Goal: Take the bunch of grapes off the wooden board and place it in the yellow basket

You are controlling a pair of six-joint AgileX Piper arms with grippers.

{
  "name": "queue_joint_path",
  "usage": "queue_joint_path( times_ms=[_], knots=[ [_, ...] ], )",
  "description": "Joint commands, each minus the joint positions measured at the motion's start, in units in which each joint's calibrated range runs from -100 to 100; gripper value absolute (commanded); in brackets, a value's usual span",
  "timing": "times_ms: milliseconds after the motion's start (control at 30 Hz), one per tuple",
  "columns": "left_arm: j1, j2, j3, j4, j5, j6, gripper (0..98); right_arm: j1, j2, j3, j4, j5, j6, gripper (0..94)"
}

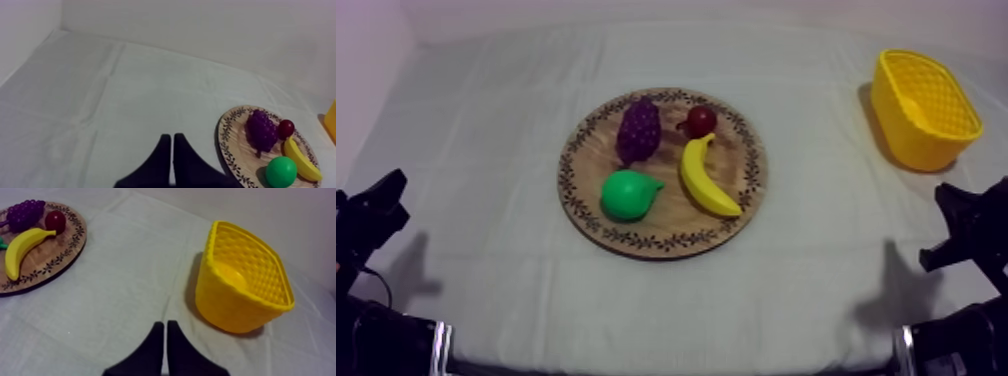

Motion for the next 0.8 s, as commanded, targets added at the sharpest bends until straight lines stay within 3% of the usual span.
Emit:
queue_joint_path(
  times_ms=[0,767],
  knots=[
    [0.0,0.0,0.0,-0.02,0.0,0.0,0.1,0.0,0.0,0.0,0.0,0.0,0.1,0.3],
    [0.0,0.0,0.0,-0.02,0.0,0.0,0.1,-1.3,0.0,-0.5,0.1,-0.1,-0.4,0.3]
  ],
)
